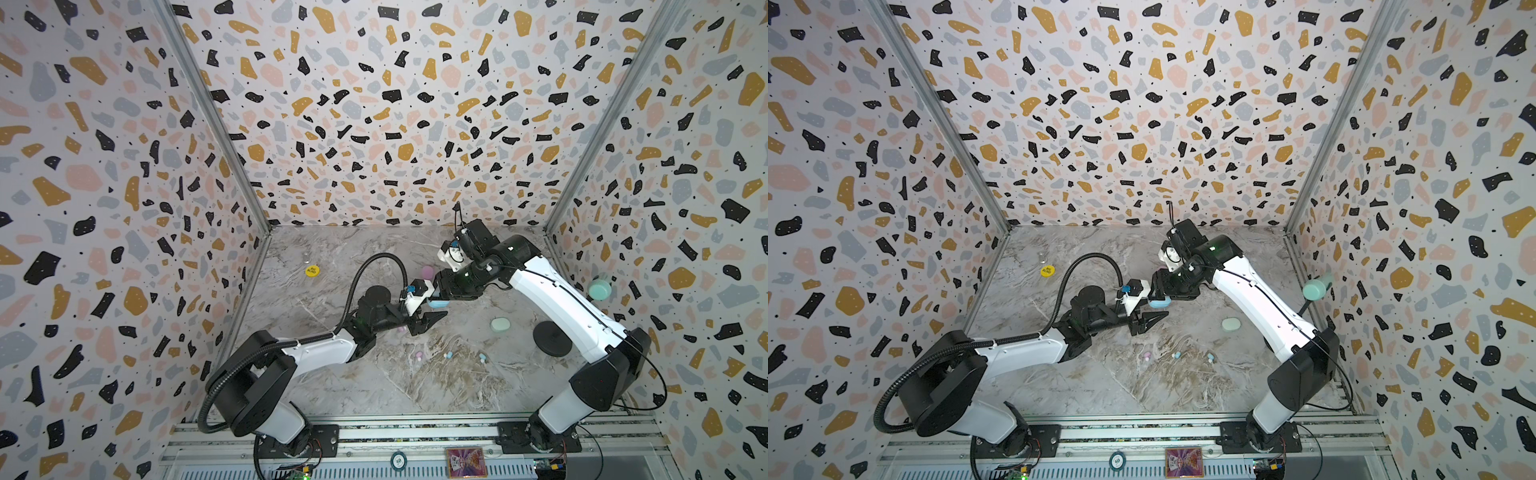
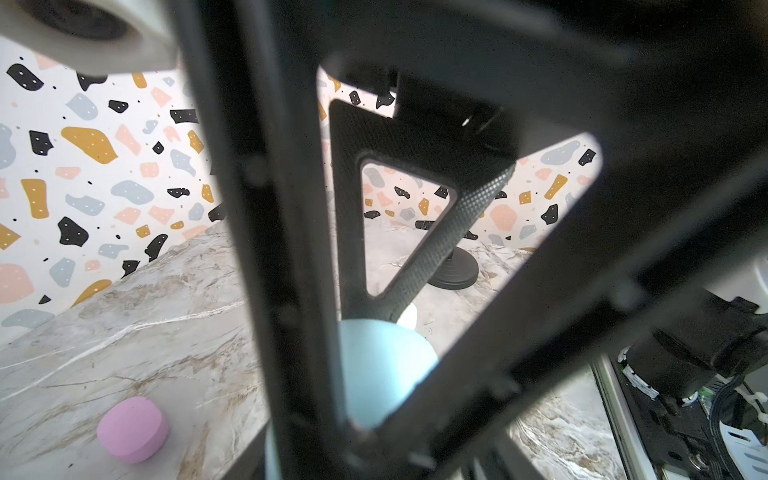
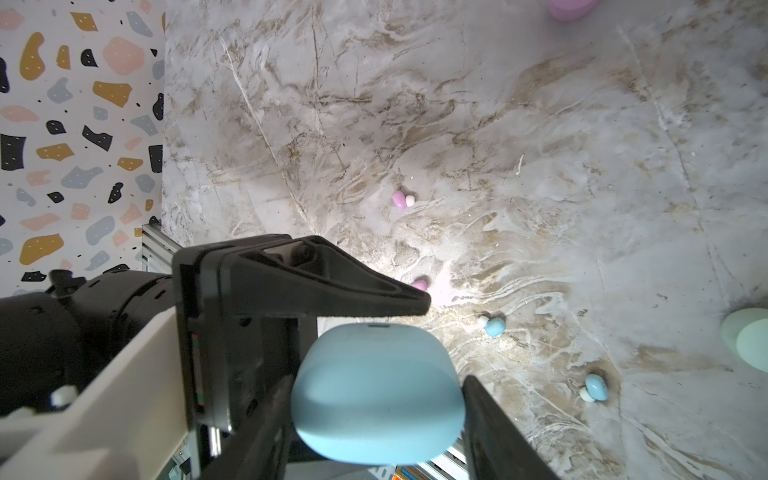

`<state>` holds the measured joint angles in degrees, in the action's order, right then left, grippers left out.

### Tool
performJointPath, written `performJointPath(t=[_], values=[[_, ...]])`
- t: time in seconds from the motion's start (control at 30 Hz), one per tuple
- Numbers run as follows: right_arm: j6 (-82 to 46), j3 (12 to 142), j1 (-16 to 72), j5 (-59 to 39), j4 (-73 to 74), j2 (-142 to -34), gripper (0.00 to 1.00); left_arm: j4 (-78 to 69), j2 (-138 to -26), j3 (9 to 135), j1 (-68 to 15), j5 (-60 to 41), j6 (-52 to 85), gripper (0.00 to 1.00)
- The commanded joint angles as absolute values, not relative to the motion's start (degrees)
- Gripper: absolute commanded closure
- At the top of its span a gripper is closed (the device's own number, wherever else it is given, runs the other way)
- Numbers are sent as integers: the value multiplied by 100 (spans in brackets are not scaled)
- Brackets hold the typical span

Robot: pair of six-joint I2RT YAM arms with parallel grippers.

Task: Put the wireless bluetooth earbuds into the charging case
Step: 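Close the left gripper on the light-blue case while the right gripper holds it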

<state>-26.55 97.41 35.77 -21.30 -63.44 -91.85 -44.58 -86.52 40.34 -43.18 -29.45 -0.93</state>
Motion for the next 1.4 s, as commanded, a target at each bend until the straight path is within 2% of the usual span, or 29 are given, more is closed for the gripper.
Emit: performJointPath(t=[0.0, 0.87, 1.03, 1.17, 1.37], values=[[-2647, 9729, 3621, -2171, -6403, -9017, 43, -4658, -8612, 4184, -4333, -2919, -182, 42], [-2632, 9668, 3648, -2173, -6399, -8993, 43, -4676, -8536, 4162, -4336, -2884, -193, 58], [-2628, 9651, 3647, -2173, -6410, -9000, 43, -4684, -8529, 4170, -4336, -2901, -182, 58], [-2628, 9642, 3652, -2159, -6408, -8988, 43, -4685, -8517, 4176, -4335, -2892, -174, 54], [-2646, 9668, 3649, -2154, -6390, -8982, 43, -4668, -8512, 4176, -4333, -2883, -176, 53]])
